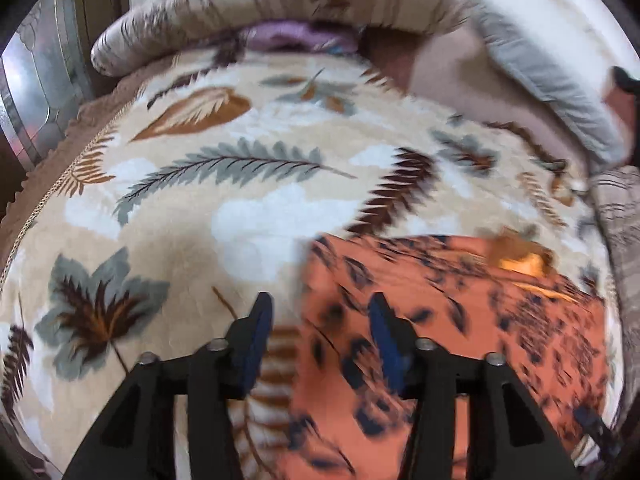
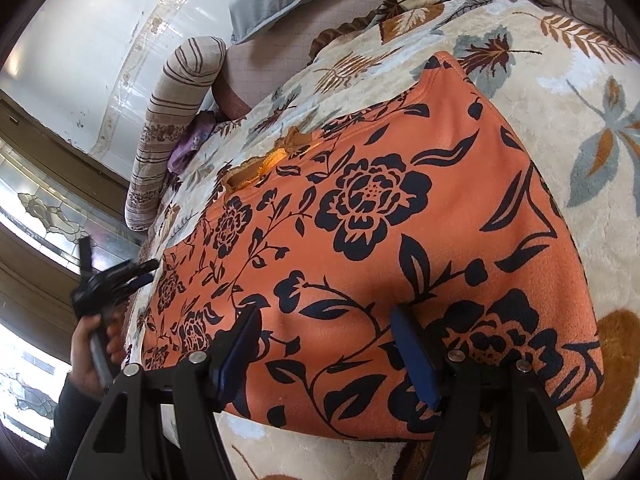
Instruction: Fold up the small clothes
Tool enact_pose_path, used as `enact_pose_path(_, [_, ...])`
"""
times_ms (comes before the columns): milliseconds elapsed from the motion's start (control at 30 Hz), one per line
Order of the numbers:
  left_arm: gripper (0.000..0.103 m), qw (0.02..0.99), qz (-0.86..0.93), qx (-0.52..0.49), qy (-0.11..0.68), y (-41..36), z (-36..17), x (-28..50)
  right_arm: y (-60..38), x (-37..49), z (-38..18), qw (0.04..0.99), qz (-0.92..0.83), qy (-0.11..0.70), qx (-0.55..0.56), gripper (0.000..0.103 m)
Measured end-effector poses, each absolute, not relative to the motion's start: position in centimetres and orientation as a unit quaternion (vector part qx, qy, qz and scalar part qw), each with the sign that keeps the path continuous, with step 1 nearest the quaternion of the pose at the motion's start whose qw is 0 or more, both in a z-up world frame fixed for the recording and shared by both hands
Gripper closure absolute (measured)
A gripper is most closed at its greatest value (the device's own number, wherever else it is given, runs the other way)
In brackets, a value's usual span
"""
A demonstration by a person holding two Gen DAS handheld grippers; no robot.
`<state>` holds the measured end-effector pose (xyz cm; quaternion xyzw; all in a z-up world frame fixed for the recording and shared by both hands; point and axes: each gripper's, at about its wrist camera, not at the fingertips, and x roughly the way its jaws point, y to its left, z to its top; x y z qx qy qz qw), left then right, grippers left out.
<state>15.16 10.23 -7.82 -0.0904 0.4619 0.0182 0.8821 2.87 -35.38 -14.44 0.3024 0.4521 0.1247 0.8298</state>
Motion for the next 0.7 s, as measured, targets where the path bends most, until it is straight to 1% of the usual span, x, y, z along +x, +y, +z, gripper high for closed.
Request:
enact_pose_path(33, [0.033,0.888,0.017,-0.09,0.451,9.8,-7.4,14.0,-35.4,2.8,-14.3,0.83,0.122,0.452,0.302,0.032])
enact_pose_path(67, [0.031,0.895,0.015,-0.087,0.438,9.0,-6.8,12.4,-35.3,2.5,-14.0,0.831,0.118,0.451,0.303,0.032])
enact_pose_path(233, [0.03,0.905,-0.021,-0.058,0.42,4.6,-6.4,7.7,-35.4,-1.0,-12.6,0.814,0.129,0.44,0.356,0.032])
enact_pose_path(433, [0.029,0.888,-0.057,-0.041,0.455,0.5,-9.2,5.9,-37.6,-5.3,-15.5,0.756,0.082,0.464,0.454,0.032])
enact_pose_path(567, [0.029,0.884,-0.059,-0.012,0.464,-1.0,-10.5,5.2,-40.6,-5.8,-16.6,0.741,0.045,0.439,0.507,0.032])
enact_pose_path(700, [0.029,0.879,-0.049,-0.023,0.474,-0.9,-10.8,5.1,-42.5,-4.9,-16.6,0.744,0.021,0.421,0.518,0.032])
